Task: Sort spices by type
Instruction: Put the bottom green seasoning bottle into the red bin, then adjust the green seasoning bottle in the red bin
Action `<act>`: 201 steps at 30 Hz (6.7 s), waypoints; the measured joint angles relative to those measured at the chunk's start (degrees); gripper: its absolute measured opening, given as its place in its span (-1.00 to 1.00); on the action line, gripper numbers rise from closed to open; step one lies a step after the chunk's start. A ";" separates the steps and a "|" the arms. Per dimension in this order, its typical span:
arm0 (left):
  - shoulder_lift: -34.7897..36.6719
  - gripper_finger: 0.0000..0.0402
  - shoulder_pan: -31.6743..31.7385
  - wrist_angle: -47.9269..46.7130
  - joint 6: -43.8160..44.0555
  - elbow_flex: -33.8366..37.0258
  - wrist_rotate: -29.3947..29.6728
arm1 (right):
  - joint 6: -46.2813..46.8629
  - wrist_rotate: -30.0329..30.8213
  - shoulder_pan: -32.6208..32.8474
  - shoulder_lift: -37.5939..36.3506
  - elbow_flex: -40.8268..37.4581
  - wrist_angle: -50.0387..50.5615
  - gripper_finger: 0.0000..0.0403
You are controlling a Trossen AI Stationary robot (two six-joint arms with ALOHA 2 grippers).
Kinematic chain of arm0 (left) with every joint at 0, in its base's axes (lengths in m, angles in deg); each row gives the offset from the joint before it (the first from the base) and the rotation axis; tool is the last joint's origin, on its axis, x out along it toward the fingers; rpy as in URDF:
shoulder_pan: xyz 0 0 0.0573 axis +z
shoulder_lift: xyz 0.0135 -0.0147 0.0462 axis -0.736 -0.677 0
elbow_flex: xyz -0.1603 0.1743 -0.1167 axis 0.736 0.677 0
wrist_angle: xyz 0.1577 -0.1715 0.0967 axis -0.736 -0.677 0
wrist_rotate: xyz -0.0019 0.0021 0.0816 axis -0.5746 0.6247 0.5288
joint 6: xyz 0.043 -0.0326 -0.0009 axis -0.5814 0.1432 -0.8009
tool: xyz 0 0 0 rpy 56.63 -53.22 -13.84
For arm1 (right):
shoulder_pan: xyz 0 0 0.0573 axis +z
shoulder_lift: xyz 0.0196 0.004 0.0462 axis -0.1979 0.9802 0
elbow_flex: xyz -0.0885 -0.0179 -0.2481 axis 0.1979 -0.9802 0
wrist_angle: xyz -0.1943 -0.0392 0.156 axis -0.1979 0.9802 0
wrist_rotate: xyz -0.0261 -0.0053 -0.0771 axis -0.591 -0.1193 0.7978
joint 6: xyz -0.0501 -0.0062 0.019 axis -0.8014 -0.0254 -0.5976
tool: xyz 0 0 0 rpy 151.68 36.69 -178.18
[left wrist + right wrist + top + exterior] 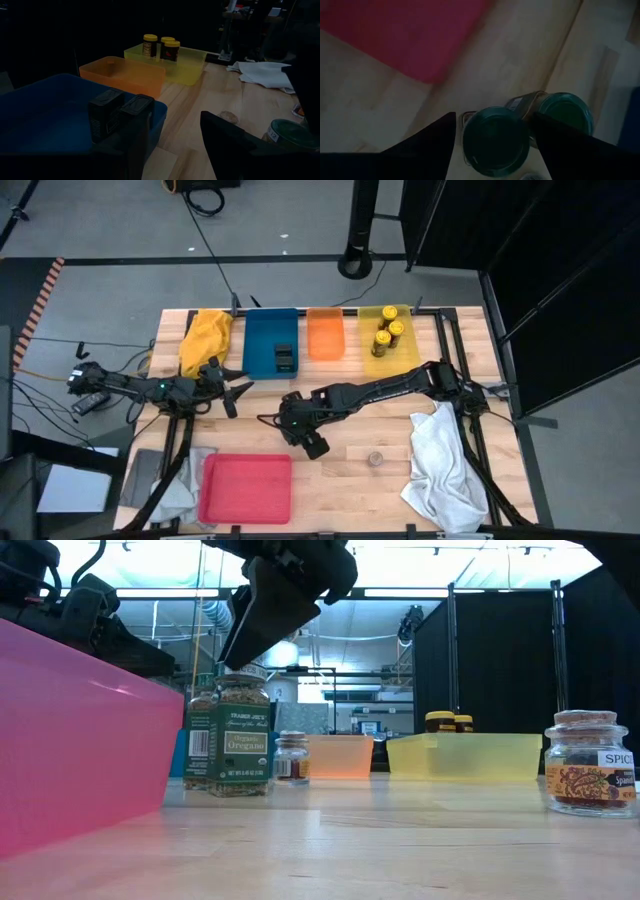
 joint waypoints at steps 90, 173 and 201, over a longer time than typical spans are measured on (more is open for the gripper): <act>0.02 -0.08 -0.01 0.02 0.00 0.02 0.01 | -0.67 -10.92 6.89 -0.22 15.76 0.99 0.04; -1.84 -0.08 0.00 0.46 -1.51 0.07 2.44 | 0.79 -21.18 1.45 9.60 15.67 -6.18 0.17; -2.24 -0.08 -0.01 1.12 -1.53 0.07 4.51 | 1.79 -14.85 3.12 12.21 15.77 -15.72 0.19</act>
